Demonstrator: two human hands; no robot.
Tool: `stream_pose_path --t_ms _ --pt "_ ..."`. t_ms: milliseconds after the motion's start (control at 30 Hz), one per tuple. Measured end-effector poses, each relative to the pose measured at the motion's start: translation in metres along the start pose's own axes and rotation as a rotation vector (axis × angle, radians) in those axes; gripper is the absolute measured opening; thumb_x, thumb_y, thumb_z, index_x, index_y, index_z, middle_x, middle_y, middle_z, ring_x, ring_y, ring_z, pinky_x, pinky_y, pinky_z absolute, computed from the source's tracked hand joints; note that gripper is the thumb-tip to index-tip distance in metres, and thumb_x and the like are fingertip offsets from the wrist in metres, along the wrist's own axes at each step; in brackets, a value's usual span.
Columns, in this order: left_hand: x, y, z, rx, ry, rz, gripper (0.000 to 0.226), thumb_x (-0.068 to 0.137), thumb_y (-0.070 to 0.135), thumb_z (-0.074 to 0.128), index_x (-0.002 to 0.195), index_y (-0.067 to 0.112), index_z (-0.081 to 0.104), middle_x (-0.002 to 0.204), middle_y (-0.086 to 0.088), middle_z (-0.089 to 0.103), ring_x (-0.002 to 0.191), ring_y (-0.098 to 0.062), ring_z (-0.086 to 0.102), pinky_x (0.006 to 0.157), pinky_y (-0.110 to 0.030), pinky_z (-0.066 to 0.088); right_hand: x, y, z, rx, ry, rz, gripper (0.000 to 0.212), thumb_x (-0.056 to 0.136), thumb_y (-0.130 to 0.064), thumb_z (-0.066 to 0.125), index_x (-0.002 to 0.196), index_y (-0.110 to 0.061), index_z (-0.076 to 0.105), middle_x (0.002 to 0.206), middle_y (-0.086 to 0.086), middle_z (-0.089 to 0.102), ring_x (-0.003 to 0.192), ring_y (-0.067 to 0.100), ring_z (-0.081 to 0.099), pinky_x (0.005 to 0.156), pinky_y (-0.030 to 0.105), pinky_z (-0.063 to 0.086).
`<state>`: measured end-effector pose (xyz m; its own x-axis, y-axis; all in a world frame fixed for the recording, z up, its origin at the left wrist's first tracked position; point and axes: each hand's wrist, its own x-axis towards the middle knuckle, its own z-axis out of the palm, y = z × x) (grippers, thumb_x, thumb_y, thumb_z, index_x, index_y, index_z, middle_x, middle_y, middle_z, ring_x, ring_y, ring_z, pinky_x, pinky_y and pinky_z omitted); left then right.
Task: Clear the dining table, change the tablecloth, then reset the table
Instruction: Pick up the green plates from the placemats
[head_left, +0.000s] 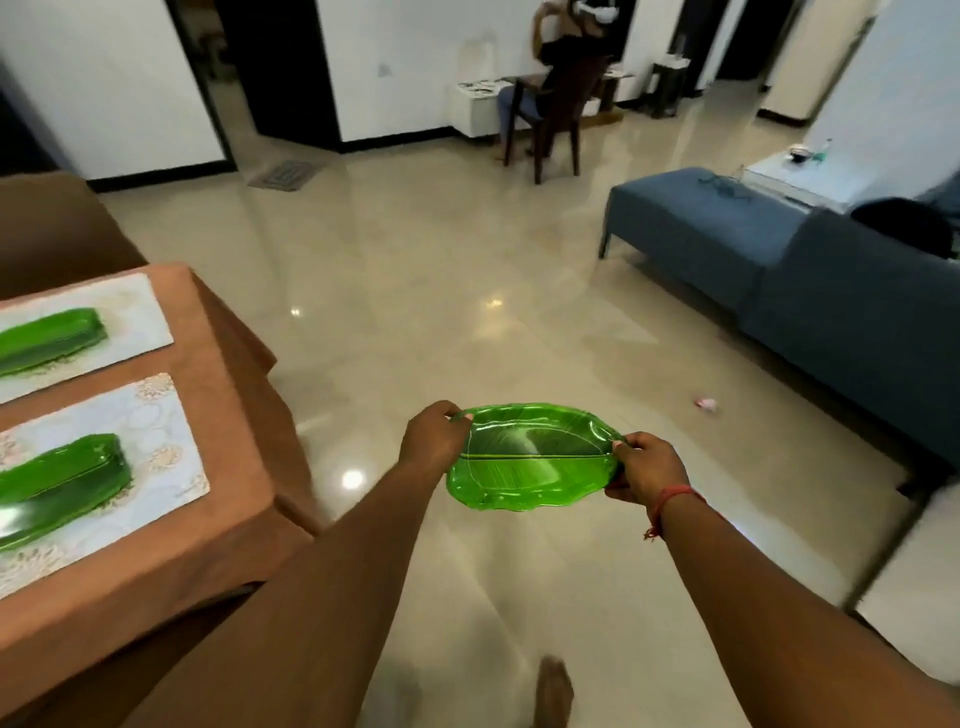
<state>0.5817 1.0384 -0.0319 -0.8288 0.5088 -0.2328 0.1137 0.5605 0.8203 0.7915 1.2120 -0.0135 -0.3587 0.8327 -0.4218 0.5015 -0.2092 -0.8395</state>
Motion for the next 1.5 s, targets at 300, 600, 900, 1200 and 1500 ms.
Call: stream_pose_path --t_ms 300,600,900,1200,1500 --pt "0.113 0.003 -0.082 0.025 0.195 -0.242 0.03 0.094 0.044 0.062 0.093 0.014 0.064 0.085 -0.01 0.064 0.068 -0.027 0.069 0.052 -0.04 0.061 0.157 -0.134 0.153 -0.183 -0.358 -0.147 0.012 0.097 -0.012 0.054 0.092 -0.015 0.064 0.089 0.016 0.063 0.074 0.031 0.062 0.055 0.036 0.055" --pt "0.177 -0.086 -0.228 0.117 0.373 -0.42 0.042 0.093 0.057 0.056 0.075 0.018 0.057 0.077 -0.006 0.062 0.076 -0.022 0.058 0.058 -0.027 0.035 0.173 -0.228 0.41 -0.378 -0.746 -0.341 0.018 0.099 -0.011 0.053 0.108 -0.014 0.068 0.098 0.014 0.065 0.074 0.025 0.062 0.058 0.034 0.056" --pt "0.149 -0.2 -0.349 -0.026 0.605 -0.712 0.025 0.101 0.032 0.054 0.106 0.009 0.06 0.106 -0.019 0.065 0.101 -0.032 0.061 0.07 -0.031 0.035 0.092 -0.238 0.69 -0.651 -1.206 -0.51 0.03 0.071 -0.048 0.063 0.089 -0.024 0.07 0.098 0.006 0.073 0.092 0.028 0.07 0.084 0.052 0.058" --pt "0.103 -0.265 -0.375 -0.603 1.135 -1.072 0.029 0.093 0.015 0.058 0.122 0.007 0.057 0.114 -0.01 0.063 0.108 -0.029 0.062 0.086 -0.032 0.049 -0.078 -0.211 0.81 -1.038 -1.694 -0.917 0.01 0.092 -0.02 0.065 0.098 -0.019 0.057 0.078 0.006 0.062 0.061 0.016 0.054 0.058 0.028 0.037" --pt "0.113 -0.273 -0.359 -0.911 1.311 -1.411 0.019 0.081 0.004 0.05 0.093 -0.003 0.063 0.088 -0.021 0.065 0.082 -0.04 0.07 0.062 -0.052 0.061 -0.105 -0.165 0.852 -1.319 -1.989 -1.099 0.034 0.089 -0.006 0.055 0.121 -0.013 0.065 0.108 0.016 0.068 0.094 0.034 0.064 0.08 0.032 0.052"
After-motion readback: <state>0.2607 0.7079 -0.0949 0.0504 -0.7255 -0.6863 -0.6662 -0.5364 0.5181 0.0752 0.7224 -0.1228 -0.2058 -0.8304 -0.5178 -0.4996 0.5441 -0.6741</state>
